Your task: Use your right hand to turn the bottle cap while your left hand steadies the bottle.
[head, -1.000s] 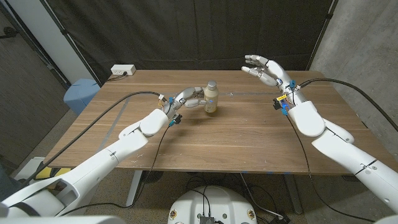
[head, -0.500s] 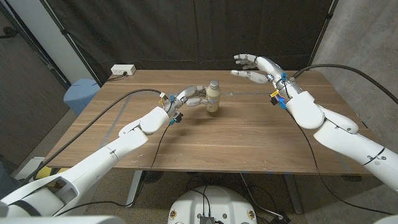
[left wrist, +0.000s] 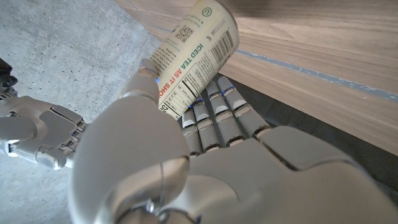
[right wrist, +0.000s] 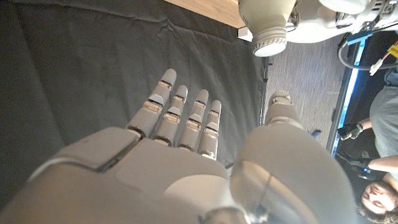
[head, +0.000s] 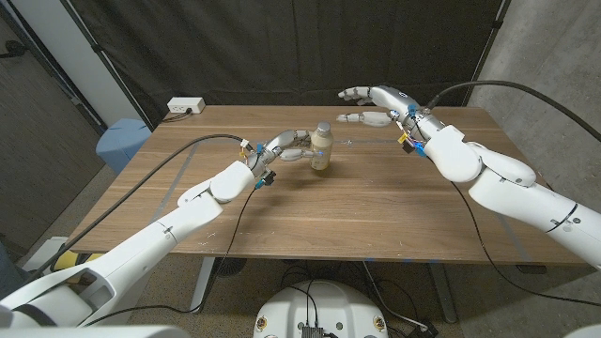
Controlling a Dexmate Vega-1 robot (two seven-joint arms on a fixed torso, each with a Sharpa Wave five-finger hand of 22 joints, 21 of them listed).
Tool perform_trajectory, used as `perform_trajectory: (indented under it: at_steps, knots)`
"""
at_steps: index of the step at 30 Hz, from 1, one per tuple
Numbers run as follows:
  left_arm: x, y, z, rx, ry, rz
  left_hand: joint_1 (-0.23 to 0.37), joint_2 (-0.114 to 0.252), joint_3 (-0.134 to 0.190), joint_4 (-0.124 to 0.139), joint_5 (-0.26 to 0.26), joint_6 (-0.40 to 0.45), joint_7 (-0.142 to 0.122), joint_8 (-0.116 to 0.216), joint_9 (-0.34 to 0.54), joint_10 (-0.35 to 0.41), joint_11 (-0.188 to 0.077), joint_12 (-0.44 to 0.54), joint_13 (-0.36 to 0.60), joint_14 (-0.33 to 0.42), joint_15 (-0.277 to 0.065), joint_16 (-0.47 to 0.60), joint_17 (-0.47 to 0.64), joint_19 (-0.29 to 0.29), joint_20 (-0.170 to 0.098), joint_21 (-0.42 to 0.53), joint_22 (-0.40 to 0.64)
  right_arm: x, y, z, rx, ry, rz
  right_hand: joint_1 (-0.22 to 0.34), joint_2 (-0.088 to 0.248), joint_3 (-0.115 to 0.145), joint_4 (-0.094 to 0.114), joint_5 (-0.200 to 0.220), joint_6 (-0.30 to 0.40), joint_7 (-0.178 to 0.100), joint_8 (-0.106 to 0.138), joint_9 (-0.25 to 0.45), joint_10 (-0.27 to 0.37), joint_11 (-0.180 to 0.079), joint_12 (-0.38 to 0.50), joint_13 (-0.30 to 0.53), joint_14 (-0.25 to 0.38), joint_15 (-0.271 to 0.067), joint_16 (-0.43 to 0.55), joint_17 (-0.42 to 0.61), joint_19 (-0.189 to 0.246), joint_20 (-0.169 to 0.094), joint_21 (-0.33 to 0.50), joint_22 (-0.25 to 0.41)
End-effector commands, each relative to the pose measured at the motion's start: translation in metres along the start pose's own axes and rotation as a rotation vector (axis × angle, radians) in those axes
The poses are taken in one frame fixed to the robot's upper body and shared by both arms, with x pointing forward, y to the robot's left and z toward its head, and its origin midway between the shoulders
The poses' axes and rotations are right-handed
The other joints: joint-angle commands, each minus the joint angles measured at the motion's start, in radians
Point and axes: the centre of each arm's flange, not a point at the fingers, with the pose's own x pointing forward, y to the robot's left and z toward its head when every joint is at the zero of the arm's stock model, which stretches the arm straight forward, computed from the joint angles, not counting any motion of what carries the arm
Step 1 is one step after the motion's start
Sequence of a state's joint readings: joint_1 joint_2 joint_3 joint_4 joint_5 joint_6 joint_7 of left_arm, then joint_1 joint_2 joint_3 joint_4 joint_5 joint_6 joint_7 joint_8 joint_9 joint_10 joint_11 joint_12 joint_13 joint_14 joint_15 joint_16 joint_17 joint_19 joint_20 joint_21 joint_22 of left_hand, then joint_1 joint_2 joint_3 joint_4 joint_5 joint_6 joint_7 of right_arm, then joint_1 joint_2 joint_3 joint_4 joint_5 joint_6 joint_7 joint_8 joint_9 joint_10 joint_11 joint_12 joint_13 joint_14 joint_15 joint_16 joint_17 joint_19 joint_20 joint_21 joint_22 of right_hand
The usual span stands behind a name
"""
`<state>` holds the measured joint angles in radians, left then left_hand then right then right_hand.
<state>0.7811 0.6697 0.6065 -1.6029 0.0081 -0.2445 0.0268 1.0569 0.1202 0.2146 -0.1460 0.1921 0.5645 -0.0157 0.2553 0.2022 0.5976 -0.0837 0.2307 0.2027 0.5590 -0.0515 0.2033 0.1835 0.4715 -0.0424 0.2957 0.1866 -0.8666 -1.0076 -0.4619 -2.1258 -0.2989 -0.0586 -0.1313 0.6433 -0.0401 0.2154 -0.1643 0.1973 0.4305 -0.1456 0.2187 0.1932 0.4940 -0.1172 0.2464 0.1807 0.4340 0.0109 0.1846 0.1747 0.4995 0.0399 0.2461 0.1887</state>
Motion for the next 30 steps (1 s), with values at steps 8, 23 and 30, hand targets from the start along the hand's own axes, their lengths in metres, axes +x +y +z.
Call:
perform_trajectory:
  at_steps: [8, 23, 30]
  knots:
    - [-0.001, -0.006, -0.001, -0.025, 0.011, -0.021, 0.002, 0.009, 0.02, 0.015, -0.003, 0.012, 0.007, 0.0, 0.002, 0.013, 0.002, -0.007, 0.005, 0.012, -0.044, -0.002, 0.005, 0.008, 0.005, -0.002, 0.002, 0.016, 0.002, 0.014, -0.096, -0.068, 0.122, 0.061, -0.008, 0.011, -0.008, 0.012, -0.003, -0.024, -0.01, 0.004, -0.013, -0.016, -0.01, 0.003, -0.011, 0.002, -0.006, 0.001, -0.006, 0.037, -0.008, 0.003]
    - [-0.004, -0.005, 0.0, -0.029, 0.019, -0.026, -0.001, 0.013, 0.022, 0.021, -0.005, 0.013, 0.011, -0.005, 0.003, 0.012, 0.006, -0.012, 0.006, 0.013, -0.038, -0.003, 0.005, 0.009, 0.008, -0.003, 0.003, 0.025, 0.01, 0.024, -0.165, -0.113, 0.168, 0.127, -0.008, 0.02, -0.009, 0.021, 0.02, -0.038, -0.003, 0.008, 0.005, -0.025, -0.009, 0.004, 0.006, -0.02, 0.002, 0.002, 0.044, -0.003, 0.005, 0.005]
    - [-0.006, -0.007, 0.0, -0.031, 0.024, -0.037, -0.002, 0.014, 0.024, 0.023, -0.006, 0.011, 0.012, -0.008, 0.003, 0.012, 0.008, -0.013, 0.006, 0.016, -0.039, -0.003, 0.005, 0.011, 0.01, -0.003, 0.003, 0.031, 0.013, 0.028, -0.177, -0.124, 0.184, 0.139, -0.009, 0.02, -0.007, 0.022, 0.03, -0.041, 0.0, 0.009, 0.014, -0.031, -0.006, 0.005, 0.011, -0.022, 0.003, 0.002, 0.048, -0.002, 0.005, 0.005]
